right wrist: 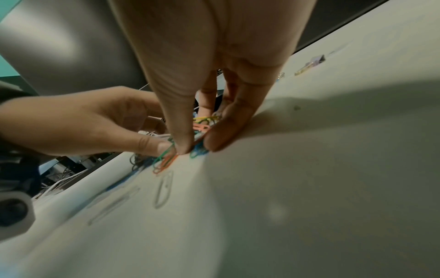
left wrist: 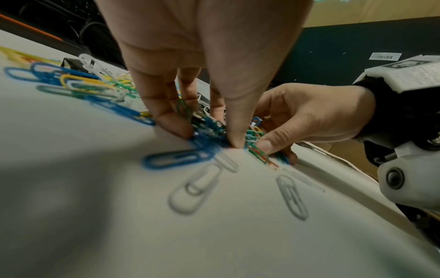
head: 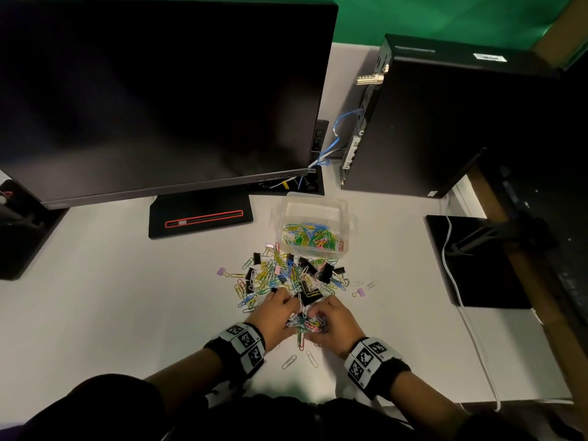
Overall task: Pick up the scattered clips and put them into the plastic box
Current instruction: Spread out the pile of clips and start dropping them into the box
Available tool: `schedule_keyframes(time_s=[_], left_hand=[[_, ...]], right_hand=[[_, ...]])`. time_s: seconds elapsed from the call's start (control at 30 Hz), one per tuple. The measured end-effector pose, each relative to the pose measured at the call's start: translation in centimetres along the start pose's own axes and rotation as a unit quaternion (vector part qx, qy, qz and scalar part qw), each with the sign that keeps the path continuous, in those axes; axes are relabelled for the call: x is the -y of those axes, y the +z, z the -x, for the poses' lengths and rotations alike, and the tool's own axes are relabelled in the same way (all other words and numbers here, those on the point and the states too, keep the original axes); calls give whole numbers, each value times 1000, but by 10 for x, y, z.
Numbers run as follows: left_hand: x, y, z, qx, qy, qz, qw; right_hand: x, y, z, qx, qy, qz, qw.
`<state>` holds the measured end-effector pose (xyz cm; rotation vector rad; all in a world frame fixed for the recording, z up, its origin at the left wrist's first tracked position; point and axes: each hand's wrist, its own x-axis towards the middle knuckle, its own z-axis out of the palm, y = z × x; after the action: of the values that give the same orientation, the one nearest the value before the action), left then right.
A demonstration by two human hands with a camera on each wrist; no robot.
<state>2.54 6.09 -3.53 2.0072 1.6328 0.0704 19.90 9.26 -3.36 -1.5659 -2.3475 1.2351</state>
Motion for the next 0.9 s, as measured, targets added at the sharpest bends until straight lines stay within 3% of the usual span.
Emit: schedule_keyframes(time_s=[0.33, 0.47, 0.63, 0.9], left_hand=[[4, -14, -5, -6, -3, 24, 1000], [9, -20, -7, -27, -31, 114, 993], [19, -30, -12, -16, -78, 251, 965], [17, -62, -40, -58, -87, 302, 948]], right_hand=[[-4, -11, -1, -27, 10, -16, 999], [-9, -18, -4, -30, 57, -79, 995], [-10, -33, -7, -37, 97, -151, 983], [3, -77, -33, -74, 115, -221, 966]])
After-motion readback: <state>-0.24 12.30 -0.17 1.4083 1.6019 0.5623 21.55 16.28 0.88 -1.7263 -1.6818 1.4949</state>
